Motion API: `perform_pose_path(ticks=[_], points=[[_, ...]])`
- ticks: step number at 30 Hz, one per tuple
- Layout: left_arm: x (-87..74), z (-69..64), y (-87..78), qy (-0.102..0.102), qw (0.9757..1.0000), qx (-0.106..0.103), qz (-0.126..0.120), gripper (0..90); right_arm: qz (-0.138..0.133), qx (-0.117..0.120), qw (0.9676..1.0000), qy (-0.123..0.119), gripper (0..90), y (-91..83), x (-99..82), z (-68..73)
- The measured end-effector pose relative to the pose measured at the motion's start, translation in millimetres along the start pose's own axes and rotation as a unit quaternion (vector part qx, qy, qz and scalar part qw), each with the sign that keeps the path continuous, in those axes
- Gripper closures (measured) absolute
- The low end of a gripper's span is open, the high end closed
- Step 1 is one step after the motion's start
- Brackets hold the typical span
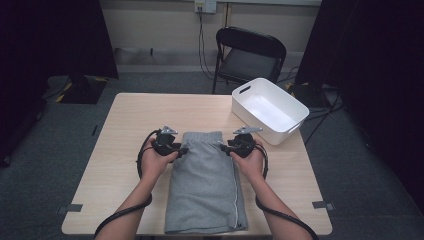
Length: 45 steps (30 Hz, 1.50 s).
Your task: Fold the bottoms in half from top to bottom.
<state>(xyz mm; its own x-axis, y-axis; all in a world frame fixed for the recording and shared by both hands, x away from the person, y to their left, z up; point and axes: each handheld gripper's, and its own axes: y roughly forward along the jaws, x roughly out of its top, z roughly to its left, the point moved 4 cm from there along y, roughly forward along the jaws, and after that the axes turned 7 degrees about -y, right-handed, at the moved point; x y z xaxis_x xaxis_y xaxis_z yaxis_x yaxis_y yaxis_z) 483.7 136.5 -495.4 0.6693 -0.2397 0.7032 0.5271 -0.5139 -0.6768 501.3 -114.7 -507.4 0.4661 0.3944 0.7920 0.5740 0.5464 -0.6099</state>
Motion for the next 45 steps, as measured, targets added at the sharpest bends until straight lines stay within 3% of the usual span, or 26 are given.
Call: perform_pose_path(ticks=[3, 5, 7, 10, 12, 14, 18, 23, 26, 29, 33, 35, 37, 40, 43, 45], points=[[4.5, 3.5, 3.7, -0.014, 0.9999, 0.001, -0.004, 55.1, 0.013, -0.007, 0.9999, 0.0, 59.0, 8.7, -2.1, -3.2], [5.9, 5.1, 6.1, -0.012, 0.9999, 0.005, -0.005, 53.4, 0.028, -0.017, 0.9994, -0.005, 57.6, 14.9, -6.2, -5.9], [5.7, 6.8, 9.8, -0.015, 0.9999, 0.008, -0.002, 51.0, 0.043, -0.012, 0.999, -0.006, 55.6, 21.3, -11.7, -6.2], [3.7, 10.4, 17.6, -0.021, 0.9997, 0.012, 0.004, 49.4, 0.032, -0.012, 0.9993, -0.015, 56.7, 22.4, -13.7, -6.3], [2.3, 14.2, 23.8, -0.04, 0.9992, 0.007, -0.001, 45.5, 0.032, -0.009, 0.9993, -0.018, 62.4, 22.2, -13.9, -4.7], [0.3, 15.0, 31.6, -0.038, 0.9992, -0.006, 0.006, 41.7, 0.03, -0.012, 0.9993, -0.017, 63.7, 22.4, -14.2, -4.4], [-0.5, 15.3, 40.2, -0.041, 0.9991, 0.002, 0.01, 39.4, 0.042, -0.014, 0.9989, -0.02, 69.6, 24.1, -11.2, -2.0], [0.7, 11.5, 41.6, -0.004, 0.9997, 0.01, 0.02, 54.3, 0.036, -0.006, 0.9993, -0.006, 77.9, 24.4, -11.9, -1.9], [-0.4, 10.7, 40.9, -0.013, 0.9997, 0.006, 0.018, 64.9, 0.029, -0.002, 0.9996, 0.003, 81.0, 24.7, -12.9, -2.6], [-1.3, 9.1, 40.7, -0.033, 0.9992, -0.002, 0.021, 76.0, 0.026, 0.0, 0.9996, 0.014, 82.7, 24.5, -13.4, -3.0], [3.2, 8.2, 40.0, -0.032, 0.9991, -0.006, 0.025, 82.6, 0.028, 0.002, 0.999, 0.034, 83.9, 24.7, -12.4, -4.2], [9.7, 9.0, 38.1, -0.022, 0.9997, -0.009, 0.01, 83.4, 0.034, 0.001, 0.9986, 0.04, 84.5, 24.8, -9.8, -5.6], [20.7, 9.6, 34.0, -0.024, 0.9996, -0.015, -0.01, 83.7, 0.026, -0.003, 0.9988, 0.041, 84.9, 24.9, -4.9, -9.0], [39.3, 9.2, 23.8, -0.01, 0.9991, -0.016, -0.037, 83.7, -0.01, -0.01, 0.9989, 0.044, 85.0, 22.7, 11.2, -14.9], [47.0, 10.4, 10.3, 0.005, 0.998, -0.011, -0.062, 83.6, -0.05, -0.009, 0.9986, 0.012, 85.0, 15.0, 29.9, -14.4], [42.2, 11.1, -0.5, 0.014, 0.9976, -0.011, -0.067, 83.5, -0.069, 0.004, 0.9976, -0.002, 85.0, 7.0, 34.5, -11.2]])
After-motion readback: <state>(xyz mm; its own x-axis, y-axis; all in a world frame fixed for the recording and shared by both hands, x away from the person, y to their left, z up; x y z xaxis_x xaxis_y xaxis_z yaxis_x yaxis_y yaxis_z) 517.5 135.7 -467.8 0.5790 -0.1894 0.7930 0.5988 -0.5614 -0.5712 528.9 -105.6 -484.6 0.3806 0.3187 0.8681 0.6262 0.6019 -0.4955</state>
